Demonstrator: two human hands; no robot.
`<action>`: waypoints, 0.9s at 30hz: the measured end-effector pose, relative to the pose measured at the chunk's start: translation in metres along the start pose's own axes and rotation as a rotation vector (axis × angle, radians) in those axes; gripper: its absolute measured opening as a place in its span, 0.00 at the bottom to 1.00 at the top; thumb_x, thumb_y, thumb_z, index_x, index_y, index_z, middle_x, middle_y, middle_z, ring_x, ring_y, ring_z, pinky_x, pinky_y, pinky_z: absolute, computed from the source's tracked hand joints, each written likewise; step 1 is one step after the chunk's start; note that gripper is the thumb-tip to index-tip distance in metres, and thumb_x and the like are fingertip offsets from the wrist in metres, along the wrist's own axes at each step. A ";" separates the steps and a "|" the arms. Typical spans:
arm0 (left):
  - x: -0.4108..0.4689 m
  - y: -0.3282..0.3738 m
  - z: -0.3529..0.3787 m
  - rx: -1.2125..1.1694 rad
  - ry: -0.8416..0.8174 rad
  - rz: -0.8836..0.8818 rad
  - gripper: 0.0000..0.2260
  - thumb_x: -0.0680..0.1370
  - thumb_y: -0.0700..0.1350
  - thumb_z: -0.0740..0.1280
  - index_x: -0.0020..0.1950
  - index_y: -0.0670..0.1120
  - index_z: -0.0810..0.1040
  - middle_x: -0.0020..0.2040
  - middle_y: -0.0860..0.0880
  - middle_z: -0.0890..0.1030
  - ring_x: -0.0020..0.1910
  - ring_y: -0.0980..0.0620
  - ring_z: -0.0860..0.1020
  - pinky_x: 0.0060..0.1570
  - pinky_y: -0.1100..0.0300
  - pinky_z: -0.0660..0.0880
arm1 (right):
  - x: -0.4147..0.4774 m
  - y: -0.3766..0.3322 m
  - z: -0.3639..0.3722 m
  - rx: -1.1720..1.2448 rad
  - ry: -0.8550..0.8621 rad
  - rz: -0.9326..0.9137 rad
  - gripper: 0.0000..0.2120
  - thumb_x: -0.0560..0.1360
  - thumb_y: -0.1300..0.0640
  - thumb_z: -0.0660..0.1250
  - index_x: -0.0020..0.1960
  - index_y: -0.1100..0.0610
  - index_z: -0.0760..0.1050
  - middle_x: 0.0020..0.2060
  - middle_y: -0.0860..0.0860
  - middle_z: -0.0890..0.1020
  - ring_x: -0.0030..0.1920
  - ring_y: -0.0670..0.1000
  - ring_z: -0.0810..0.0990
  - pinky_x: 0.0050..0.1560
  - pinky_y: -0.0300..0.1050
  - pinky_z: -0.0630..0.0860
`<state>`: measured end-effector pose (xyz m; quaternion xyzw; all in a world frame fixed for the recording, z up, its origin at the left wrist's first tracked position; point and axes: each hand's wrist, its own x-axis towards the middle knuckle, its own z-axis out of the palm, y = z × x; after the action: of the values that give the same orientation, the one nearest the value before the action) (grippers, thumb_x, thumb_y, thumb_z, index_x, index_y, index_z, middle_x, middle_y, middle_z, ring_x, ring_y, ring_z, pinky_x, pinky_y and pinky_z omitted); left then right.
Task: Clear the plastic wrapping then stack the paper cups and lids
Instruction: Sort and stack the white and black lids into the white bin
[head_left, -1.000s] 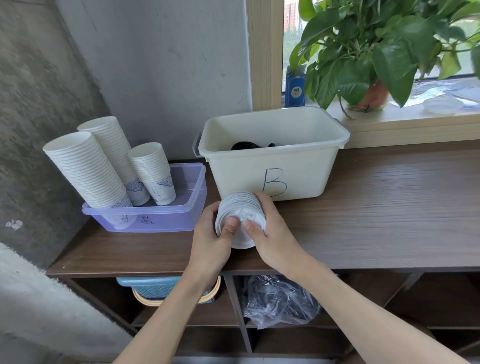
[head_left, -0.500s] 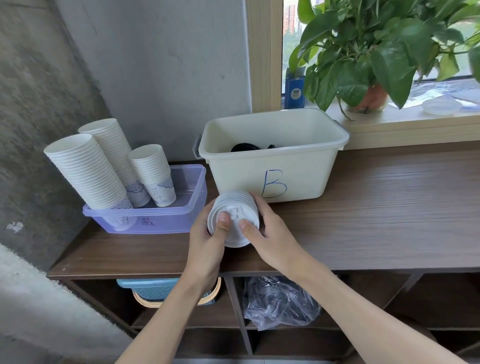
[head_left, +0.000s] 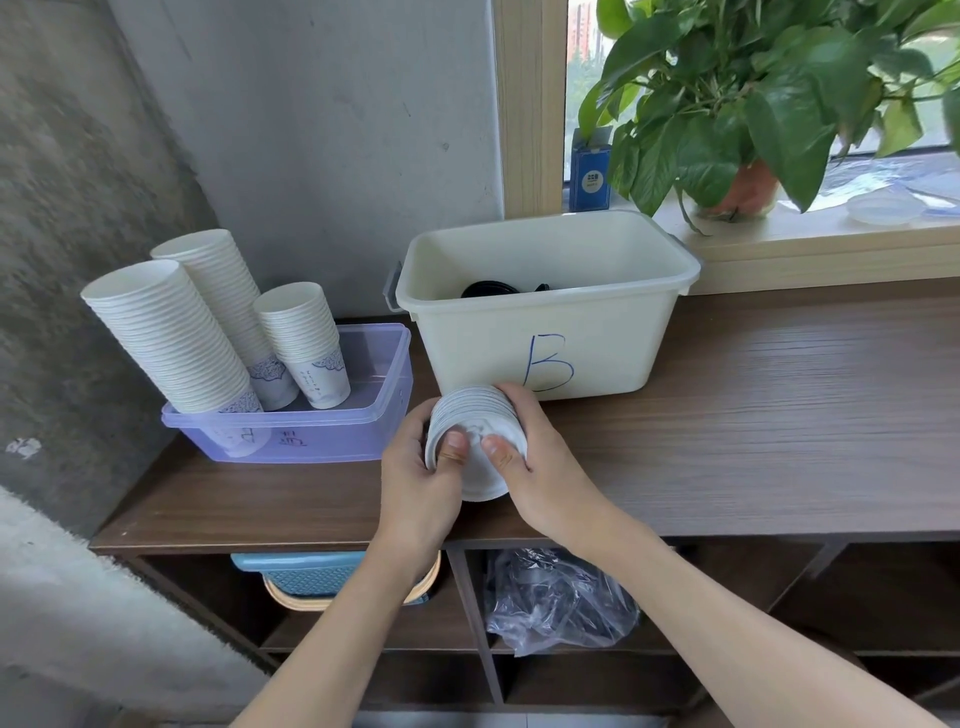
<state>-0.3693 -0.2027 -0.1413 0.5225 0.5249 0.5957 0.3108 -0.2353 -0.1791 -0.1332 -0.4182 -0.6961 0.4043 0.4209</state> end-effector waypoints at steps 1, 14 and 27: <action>0.000 0.001 0.000 0.007 0.003 -0.001 0.13 0.75 0.48 0.64 0.59 0.51 0.78 0.53 0.53 0.84 0.53 0.56 0.81 0.53 0.62 0.76 | 0.000 0.000 0.000 -0.002 0.003 -0.004 0.24 0.76 0.51 0.60 0.71 0.54 0.63 0.63 0.49 0.74 0.64 0.48 0.73 0.68 0.49 0.68; 0.000 0.004 -0.002 -0.106 -0.021 -0.061 0.26 0.75 0.59 0.65 0.67 0.44 0.75 0.60 0.47 0.82 0.62 0.49 0.79 0.64 0.50 0.74 | 0.002 -0.003 -0.003 0.101 -0.051 0.025 0.22 0.79 0.53 0.63 0.69 0.42 0.59 0.65 0.42 0.73 0.65 0.35 0.70 0.65 0.32 0.66; 0.000 0.007 -0.005 -0.059 -0.053 -0.048 0.20 0.77 0.57 0.63 0.61 0.45 0.80 0.55 0.46 0.84 0.57 0.44 0.81 0.61 0.40 0.75 | -0.001 -0.004 -0.005 0.169 -0.008 0.036 0.17 0.77 0.58 0.67 0.62 0.45 0.66 0.57 0.43 0.77 0.54 0.36 0.76 0.52 0.26 0.70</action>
<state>-0.3729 -0.2057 -0.1343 0.5160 0.5111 0.5893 0.3540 -0.2316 -0.1800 -0.1277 -0.3920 -0.6533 0.4710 0.4447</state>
